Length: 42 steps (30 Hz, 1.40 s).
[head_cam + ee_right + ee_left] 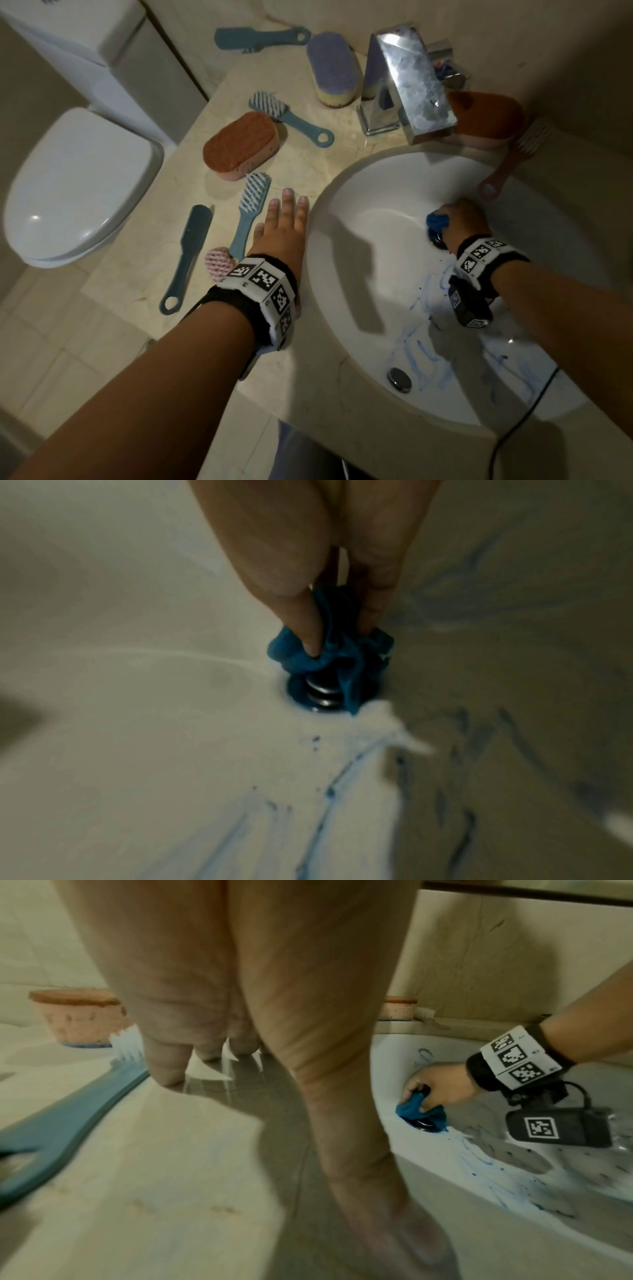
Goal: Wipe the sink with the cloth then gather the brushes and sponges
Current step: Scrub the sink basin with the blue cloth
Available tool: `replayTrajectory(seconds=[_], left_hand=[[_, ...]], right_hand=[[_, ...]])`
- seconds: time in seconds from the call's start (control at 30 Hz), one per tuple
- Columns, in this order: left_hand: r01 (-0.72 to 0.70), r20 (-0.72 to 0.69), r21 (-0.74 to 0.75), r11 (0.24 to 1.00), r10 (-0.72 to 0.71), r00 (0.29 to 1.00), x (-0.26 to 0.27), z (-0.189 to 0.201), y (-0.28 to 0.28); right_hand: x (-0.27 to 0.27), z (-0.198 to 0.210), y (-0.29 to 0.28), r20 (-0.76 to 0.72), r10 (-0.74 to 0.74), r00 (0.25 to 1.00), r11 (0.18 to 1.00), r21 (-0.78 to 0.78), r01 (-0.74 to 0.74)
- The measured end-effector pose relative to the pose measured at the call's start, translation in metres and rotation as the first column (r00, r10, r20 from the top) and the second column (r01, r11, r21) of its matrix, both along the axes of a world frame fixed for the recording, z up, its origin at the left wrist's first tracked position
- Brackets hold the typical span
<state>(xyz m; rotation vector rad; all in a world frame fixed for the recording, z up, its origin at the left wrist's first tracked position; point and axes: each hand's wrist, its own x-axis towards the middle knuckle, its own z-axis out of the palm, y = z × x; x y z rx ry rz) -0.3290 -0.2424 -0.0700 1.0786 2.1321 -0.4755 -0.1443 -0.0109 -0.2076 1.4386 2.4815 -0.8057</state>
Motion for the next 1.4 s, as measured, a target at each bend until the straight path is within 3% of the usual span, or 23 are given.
replayTrajectory(seconds=[0.13, 0.23, 0.3, 0.47, 0.53, 0.63, 0.67, 0.73, 0.8, 0.83, 0.9, 1.0, 1.07, 1.13, 1.23, 1.33, 1.4], left_hand=[[-0.044, 0.026, 0.082, 0.996, 0.042, 0.999, 0.000, -0.001, 0.000], [-0.050, 0.035, 0.083, 0.995, 0.048, 0.998, -0.001, -0.002, 0.000], [-0.041, 0.042, 0.062, 0.997, 0.039, 0.998, -0.002, -0.002, -0.001], [-0.055, 0.037, 0.097, 0.994, 0.051, 0.998, -0.001, -0.004, -0.001], [-0.056, 0.030, 0.119, 0.991, 0.052, 0.998, -0.002, -0.004, -0.002], [-0.063, 0.036, 0.122, 0.991, 0.059, 0.998, -0.001, -0.002, -0.002], [-0.069, 0.042, 0.120, 0.990, 0.064, 0.997, -0.001, -0.001, -0.002], [-0.075, 0.052, 0.114, 0.991, 0.069, 0.996, -0.001, 0.000, -0.001], [-0.066, 0.044, 0.112, 0.992, 0.061, 0.997, -0.001, 0.000, -0.001], [-0.065, 0.043, 0.113, 0.991, 0.060, 0.997, -0.001, -0.001, -0.001], [-0.071, 0.050, 0.110, 0.991, 0.066, 0.997, -0.001, -0.002, -0.001], [-0.056, 0.046, 0.099, 0.993, 0.052, 0.998, -0.002, -0.002, -0.001], [-0.061, 0.052, 0.102, 0.993, 0.056, 0.997, -0.002, -0.002, -0.001], [-0.073, 0.057, 0.113, 0.991, 0.066, 0.996, -0.002, -0.002, -0.001], [-0.071, 0.058, 0.119, 0.990, 0.065, 0.996, -0.002, -0.002, -0.001], [-0.057, 0.046, 0.102, 0.993, 0.052, 0.998, -0.002, -0.001, -0.001], [-0.062, 0.054, 0.097, 0.993, 0.057, 0.997, -0.002, -0.001, -0.001]], right_hand=[[-0.023, 0.022, -0.035, -0.172, 0.284, 0.943, 0.957, -0.005, -0.289], [-0.034, 0.016, -0.074, -0.119, 0.475, 0.872, 0.859, -0.151, -0.489], [-0.034, 0.004, -0.082, -0.088, 0.450, 0.889, 0.870, -0.182, -0.458], [-0.020, -0.003, -0.047, 0.058, 0.115, 0.992, 0.993, -0.046, -0.112], [-0.018, -0.001, -0.035, 0.105, 0.094, 0.990, 0.995, -0.049, -0.089], [-0.025, 0.015, -0.046, 0.011, 0.192, 0.981, 0.977, -0.094, -0.191], [-0.025, 0.022, -0.057, -0.012, 0.296, 0.955, 0.947, -0.127, -0.295], [-0.017, 0.031, -0.085, -0.010, 0.549, 0.836, 0.812, -0.233, -0.536], [-0.001, 0.032, -0.110, -0.020, 0.671, 0.741, 0.693, -0.336, -0.638], [0.006, 0.029, -0.114, -0.056, 0.673, 0.738, 0.685, -0.329, -0.650], [0.011, 0.024, -0.105, -0.089, 0.601, 0.794, 0.768, -0.213, -0.605], [0.010, 0.022, -0.060, -0.085, 0.292, 0.953, 0.948, -0.106, -0.300], [0.011, 0.020, -0.036, 0.013, 0.141, 0.990, 0.986, -0.095, -0.139], [0.007, 0.017, -0.033, 0.093, 0.174, 0.980, 0.980, -0.115, -0.163], [-0.003, 0.032, -0.063, -0.049, 0.349, 0.936, 0.914, -0.204, -0.351], [0.003, 0.045, -0.106, -0.141, 0.596, 0.791, 0.727, -0.323, -0.605], [0.007, 0.039, -0.123, -0.151, 0.679, 0.718, 0.635, -0.371, -0.678]])
